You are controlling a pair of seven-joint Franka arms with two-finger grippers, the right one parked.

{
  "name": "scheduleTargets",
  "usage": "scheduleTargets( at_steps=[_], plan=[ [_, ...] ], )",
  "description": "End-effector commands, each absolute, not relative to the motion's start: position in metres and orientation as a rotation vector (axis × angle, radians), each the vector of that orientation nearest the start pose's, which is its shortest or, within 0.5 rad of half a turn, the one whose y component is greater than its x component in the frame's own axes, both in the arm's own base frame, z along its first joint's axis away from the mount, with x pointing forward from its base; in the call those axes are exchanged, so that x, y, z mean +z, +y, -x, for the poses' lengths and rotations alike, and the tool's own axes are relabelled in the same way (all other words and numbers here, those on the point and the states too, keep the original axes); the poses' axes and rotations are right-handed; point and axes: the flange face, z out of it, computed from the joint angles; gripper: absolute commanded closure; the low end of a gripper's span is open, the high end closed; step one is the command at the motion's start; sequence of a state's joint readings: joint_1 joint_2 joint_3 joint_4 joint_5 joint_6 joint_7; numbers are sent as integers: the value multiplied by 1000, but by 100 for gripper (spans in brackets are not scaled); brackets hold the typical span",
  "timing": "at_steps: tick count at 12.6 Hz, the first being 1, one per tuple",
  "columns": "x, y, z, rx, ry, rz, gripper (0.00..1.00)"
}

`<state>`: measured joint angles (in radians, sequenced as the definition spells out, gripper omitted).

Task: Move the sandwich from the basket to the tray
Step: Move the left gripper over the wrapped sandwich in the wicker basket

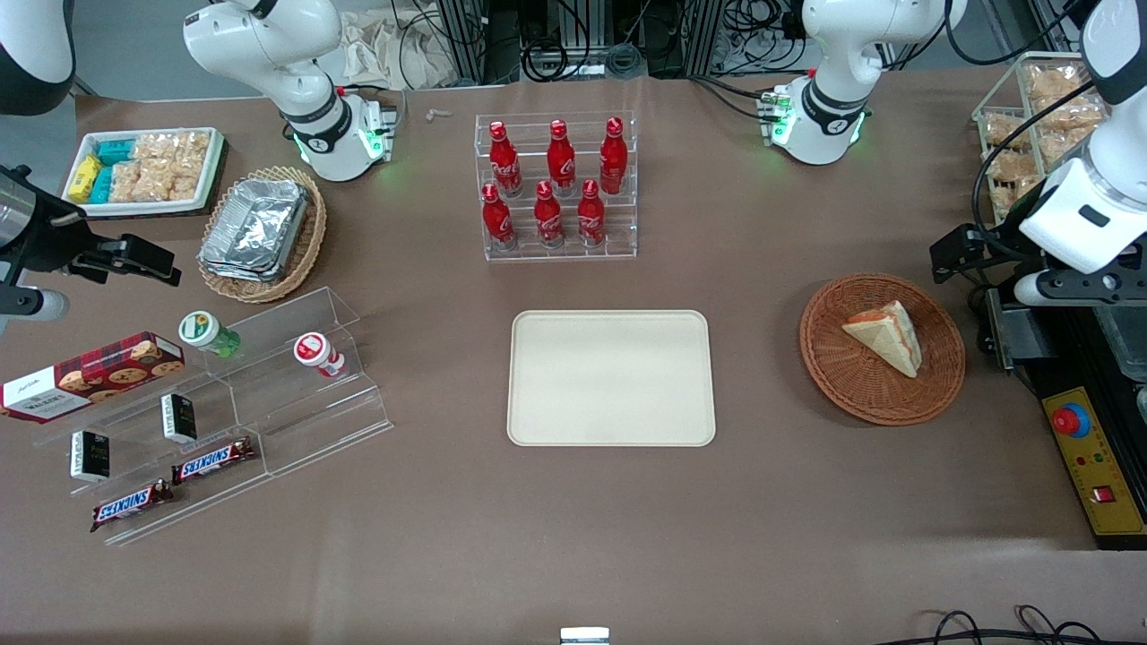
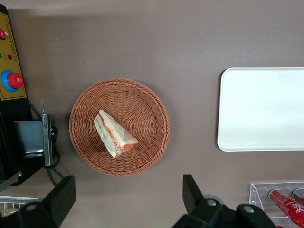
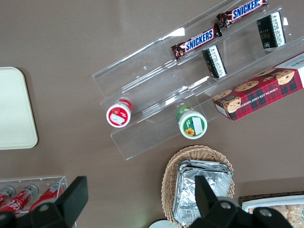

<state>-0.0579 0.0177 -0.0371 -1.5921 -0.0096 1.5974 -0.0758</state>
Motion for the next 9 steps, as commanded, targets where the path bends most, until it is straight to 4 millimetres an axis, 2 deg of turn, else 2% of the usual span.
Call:
scheduleTargets(
  at_steps=[1, 4, 7, 9],
  plan=[
    [612, -56, -556, 42, -31, 3150, 0],
    [610, -54, -557, 51, -60, 3142, 0],
    [607, -46, -552, 92, -316, 3120, 0],
    [603, -24, -542, 128, -433, 3103, 0]
  ],
)
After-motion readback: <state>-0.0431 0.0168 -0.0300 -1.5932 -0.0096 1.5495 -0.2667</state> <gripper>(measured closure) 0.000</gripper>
